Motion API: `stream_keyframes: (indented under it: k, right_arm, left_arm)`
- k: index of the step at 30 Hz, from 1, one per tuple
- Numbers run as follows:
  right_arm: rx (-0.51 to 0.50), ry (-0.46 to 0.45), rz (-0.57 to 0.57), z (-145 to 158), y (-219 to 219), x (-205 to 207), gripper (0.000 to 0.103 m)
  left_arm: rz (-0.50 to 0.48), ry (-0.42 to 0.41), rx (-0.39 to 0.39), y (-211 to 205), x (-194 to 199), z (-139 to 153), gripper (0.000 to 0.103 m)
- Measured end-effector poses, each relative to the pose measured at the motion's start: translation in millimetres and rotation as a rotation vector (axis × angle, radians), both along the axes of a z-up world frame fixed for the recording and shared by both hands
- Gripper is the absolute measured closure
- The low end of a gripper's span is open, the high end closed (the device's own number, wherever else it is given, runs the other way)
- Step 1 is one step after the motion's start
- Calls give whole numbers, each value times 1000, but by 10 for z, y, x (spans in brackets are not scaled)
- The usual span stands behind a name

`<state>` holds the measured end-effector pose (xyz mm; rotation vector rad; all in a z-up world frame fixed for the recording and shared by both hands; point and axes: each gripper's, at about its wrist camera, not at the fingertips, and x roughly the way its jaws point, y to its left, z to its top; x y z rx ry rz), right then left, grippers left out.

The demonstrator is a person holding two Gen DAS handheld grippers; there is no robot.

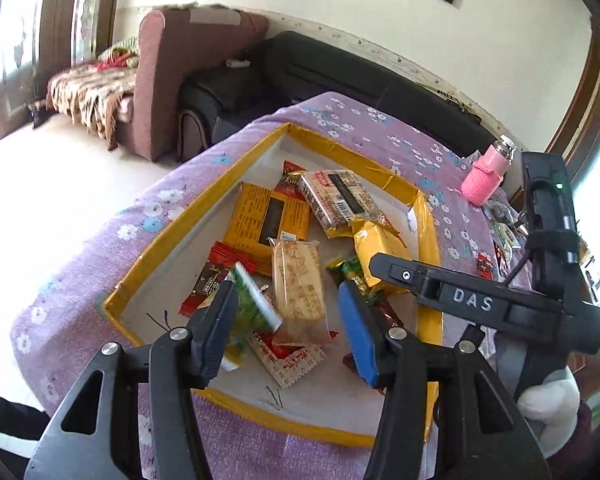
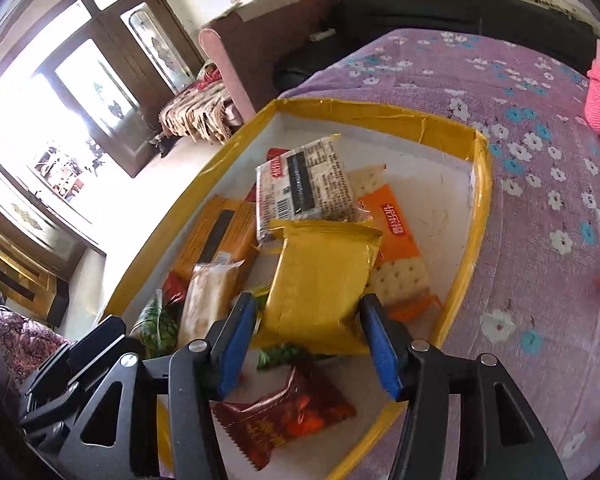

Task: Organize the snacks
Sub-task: 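Carry both packets over the yellow tray and open both tools to drop them, then move both tools back toward the candies on the cloth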

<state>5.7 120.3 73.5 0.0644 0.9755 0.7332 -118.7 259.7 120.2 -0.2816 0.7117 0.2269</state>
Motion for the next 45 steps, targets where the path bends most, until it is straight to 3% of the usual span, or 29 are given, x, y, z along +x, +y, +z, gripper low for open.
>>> stream_keyframes:
  k: [2, 8, 16, 22, 29, 45]
  right_arm:
    - [14, -26, 26, 57, -57, -116, 46]
    - [63, -66, 40, 157, -288, -452, 46]
    - [104, -121, -81, 83, -825, -846, 39]
    - [102, -141, -140, 4, -1060, -1025, 37]
    - [72, -174, -131, -61, -1057, -1223, 35]
    - [81, -169, -140, -116, -1094, -1272, 32]
  left_arm:
    - [10, -16, 50, -69, -66, 59, 44]
    - [42, -50, 170, -260, -196, 198, 34]
    - [94, -75, 339, -597, -318, 290, 19]
    - [57, -63, 349, -771, -336, 260, 19]
    - [30, -52, 362, -939, -355, 237, 19]
    - [11, -24, 365, -1010, -348, 167, 19]
